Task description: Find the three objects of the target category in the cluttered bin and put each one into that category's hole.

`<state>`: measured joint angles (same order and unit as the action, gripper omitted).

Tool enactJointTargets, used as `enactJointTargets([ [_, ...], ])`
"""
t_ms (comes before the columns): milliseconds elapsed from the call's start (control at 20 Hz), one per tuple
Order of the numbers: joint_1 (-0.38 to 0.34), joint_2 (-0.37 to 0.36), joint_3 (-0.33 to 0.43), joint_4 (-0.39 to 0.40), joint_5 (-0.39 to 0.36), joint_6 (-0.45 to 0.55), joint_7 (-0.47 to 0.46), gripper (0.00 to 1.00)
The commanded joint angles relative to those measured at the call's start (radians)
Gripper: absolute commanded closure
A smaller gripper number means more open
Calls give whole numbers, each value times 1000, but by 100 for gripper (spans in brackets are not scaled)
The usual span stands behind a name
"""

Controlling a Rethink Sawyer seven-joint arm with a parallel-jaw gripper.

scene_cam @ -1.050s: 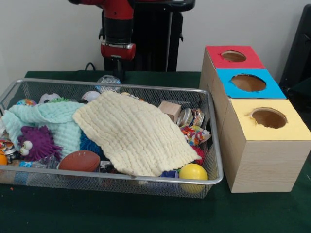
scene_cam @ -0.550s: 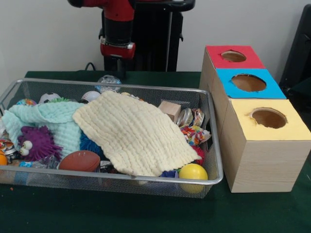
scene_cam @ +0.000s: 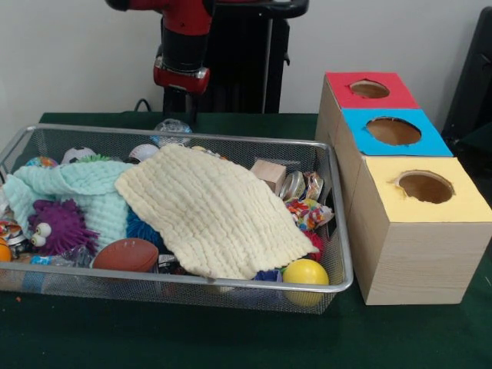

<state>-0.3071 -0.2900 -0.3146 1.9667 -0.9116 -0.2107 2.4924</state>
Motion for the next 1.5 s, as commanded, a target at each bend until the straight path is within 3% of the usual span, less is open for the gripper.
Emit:
enactJointTargets([
  [50, -33, -87, 160, -6, -1, 109, 2, 0],
  [200, -29, -106, 160, -5, -9, 110, -3, 0],
  [300, -6, -81, 132, -33, -24, 55, -3, 0],
  [550, 58, 7, 34, -95, -22, -186, -63, 0],
  [750, 93, 56, -26, -107, 33, -283, -97, 0],
  [1500, 139, 180, -109, -148, 118, -413, -81, 0],
])
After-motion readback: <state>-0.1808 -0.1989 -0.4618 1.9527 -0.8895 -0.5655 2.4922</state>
